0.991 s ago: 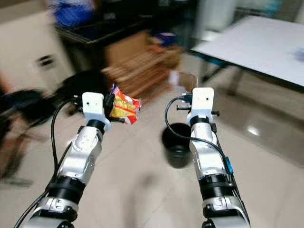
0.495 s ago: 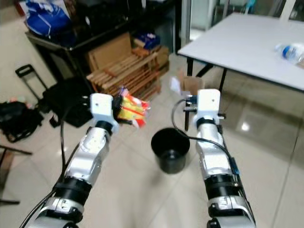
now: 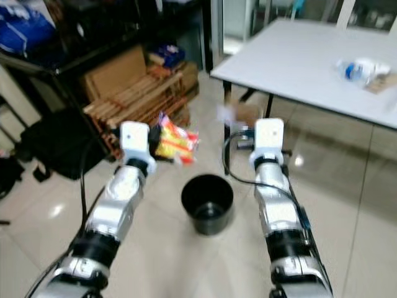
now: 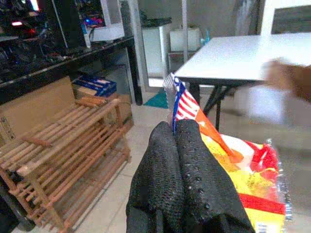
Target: Picking trash to rubbish bin
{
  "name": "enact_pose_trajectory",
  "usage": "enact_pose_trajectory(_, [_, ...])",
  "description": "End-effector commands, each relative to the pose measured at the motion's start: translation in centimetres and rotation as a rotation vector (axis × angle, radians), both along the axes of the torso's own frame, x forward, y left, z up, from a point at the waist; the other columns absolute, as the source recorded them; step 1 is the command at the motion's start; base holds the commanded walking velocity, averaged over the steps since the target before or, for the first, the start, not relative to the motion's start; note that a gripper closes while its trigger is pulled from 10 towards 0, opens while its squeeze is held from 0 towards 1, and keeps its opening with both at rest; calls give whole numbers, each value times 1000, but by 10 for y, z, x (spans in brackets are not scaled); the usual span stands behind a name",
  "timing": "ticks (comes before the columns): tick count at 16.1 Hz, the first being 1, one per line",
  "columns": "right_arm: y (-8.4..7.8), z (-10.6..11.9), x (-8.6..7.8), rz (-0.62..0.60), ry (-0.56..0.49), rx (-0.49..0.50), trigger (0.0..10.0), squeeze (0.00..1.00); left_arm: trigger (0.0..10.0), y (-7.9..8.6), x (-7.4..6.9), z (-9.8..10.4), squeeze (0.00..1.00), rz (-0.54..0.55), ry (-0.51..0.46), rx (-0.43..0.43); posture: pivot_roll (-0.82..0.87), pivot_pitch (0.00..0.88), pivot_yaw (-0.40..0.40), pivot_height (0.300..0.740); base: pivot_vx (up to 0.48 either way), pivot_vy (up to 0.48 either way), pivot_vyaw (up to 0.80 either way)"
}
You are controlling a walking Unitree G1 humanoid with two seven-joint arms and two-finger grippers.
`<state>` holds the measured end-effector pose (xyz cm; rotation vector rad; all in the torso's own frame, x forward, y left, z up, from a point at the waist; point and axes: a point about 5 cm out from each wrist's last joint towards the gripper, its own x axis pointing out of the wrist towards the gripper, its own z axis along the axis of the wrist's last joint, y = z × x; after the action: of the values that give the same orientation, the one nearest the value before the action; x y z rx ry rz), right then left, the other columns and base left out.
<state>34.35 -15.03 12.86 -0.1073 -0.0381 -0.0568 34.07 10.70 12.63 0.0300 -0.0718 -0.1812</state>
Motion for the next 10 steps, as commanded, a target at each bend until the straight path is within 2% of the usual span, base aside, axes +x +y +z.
enact_pose_trajectory(1, [17,5,2,50,-14,11,10000,0,10000,15,2,2,0,37,-6,19,37,0,111,740,356,0,-463])
enact_pose_trajectory(3, [18,7,2,61,-24,11,10000,0,10000,14,2,3,0,30,-7,20,35,0,112,740,356,0,-763])
enact_pose_trajectory(10, [19,7,2,73,-27,13,10000,0,10000,13,2,4,0,30,-9,21,41,0,106,740,358,0,0])
